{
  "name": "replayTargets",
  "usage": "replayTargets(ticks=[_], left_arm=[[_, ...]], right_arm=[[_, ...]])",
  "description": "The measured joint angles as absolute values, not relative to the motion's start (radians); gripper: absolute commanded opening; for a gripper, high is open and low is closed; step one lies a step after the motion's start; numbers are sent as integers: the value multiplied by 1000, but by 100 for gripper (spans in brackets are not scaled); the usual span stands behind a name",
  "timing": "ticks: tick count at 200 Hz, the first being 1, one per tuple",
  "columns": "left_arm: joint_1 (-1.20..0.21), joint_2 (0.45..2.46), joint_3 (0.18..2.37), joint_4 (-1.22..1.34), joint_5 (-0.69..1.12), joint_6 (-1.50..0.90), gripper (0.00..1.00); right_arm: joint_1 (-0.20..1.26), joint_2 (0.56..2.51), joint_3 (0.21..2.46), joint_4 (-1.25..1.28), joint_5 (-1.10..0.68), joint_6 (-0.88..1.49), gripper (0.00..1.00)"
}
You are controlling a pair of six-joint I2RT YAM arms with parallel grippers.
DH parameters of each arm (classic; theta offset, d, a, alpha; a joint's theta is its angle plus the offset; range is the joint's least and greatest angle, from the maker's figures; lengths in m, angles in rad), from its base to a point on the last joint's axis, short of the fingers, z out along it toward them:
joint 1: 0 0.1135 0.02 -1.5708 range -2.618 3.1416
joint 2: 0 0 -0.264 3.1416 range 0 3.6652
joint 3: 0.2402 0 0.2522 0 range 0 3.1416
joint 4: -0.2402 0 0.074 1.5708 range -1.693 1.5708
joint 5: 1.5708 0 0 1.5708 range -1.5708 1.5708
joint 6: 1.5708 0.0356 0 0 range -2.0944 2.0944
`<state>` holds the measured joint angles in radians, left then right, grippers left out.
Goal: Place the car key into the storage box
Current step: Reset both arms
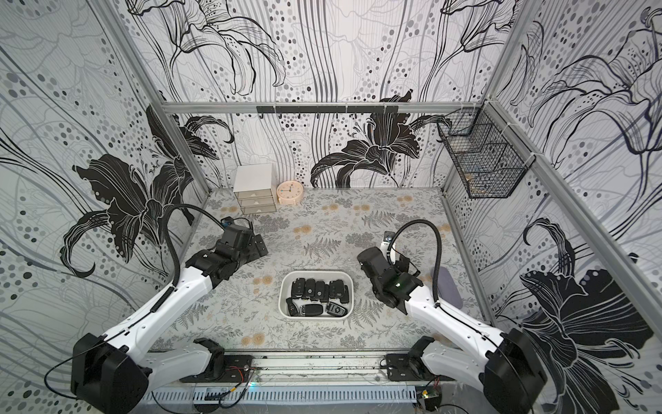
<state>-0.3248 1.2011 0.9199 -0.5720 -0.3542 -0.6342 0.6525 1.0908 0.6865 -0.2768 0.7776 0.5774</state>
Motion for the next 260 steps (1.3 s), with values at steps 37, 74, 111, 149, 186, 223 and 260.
replayTargets(ticks=[37, 74, 111, 149, 186, 223, 260], left_arm=[[-247, 1265, 792, -269, -469, -503, 99], [-178, 1344, 657, -23, -517, -376, 100], [-108, 1362, 657, 81, -550, -283, 99], [-60, 1380, 568, 272, -553, -212, 99], [-3, 1434, 434, 494, -481, -179, 99], [14, 1475, 373, 709, -345, -141, 100], [27, 1527, 344, 832, -260, -122, 99]], right_arm=[[480, 1160, 643, -129, 789, 495, 100], [339, 1271, 639, -39, 721, 414, 100], [290, 1326, 656, 22, 693, 316, 100], [251, 1367, 619, 215, 666, 162, 100], [233, 1462, 509, 434, 601, 50, 100], [188, 1484, 441, 593, 466, -2, 100], [116, 1472, 364, 736, 333, -2, 100]])
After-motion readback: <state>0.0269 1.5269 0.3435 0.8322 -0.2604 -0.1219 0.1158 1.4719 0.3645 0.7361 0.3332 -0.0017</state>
